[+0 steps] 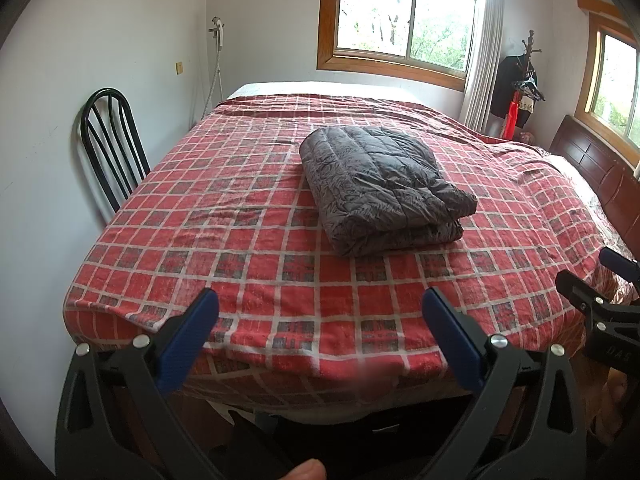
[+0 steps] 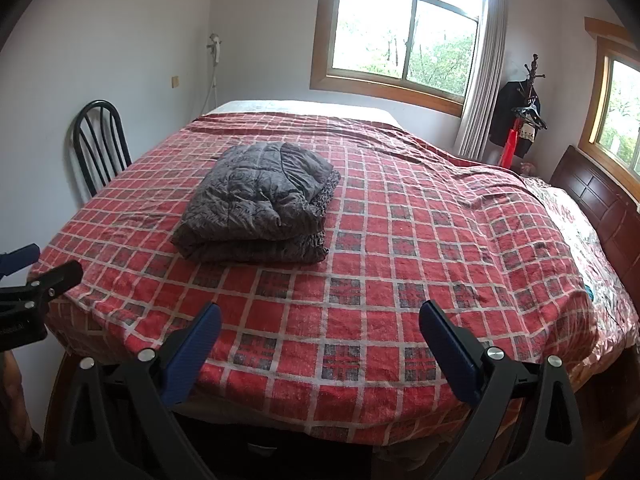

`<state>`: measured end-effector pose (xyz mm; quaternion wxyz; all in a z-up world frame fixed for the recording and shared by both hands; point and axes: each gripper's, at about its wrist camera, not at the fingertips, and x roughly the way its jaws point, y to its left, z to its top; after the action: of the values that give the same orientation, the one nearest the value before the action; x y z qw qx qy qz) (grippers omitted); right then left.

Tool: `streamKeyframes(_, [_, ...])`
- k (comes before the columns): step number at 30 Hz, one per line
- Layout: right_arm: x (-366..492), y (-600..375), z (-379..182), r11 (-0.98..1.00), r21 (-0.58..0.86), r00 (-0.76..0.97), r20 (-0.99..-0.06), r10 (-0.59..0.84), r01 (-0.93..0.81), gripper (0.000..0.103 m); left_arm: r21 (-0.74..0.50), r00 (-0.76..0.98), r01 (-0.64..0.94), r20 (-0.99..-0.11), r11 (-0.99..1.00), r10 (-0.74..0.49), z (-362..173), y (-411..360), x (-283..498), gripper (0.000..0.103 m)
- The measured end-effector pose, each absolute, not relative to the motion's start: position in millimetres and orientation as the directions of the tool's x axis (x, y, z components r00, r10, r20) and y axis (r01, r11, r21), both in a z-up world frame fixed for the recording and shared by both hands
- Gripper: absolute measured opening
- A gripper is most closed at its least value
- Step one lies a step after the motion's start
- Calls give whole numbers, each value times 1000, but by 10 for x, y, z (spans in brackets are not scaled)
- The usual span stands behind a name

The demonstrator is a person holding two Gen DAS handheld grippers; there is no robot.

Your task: Fold large clothes

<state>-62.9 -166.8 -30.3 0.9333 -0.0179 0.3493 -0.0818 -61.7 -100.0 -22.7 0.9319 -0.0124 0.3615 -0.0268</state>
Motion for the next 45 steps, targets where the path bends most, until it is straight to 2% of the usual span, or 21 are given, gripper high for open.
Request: streamKeyframes(45, [-623,-1630,-284,986,-89,745,-646,-166,142,99,-42,737,42,-674,998,-60,-227,-998,-615,100])
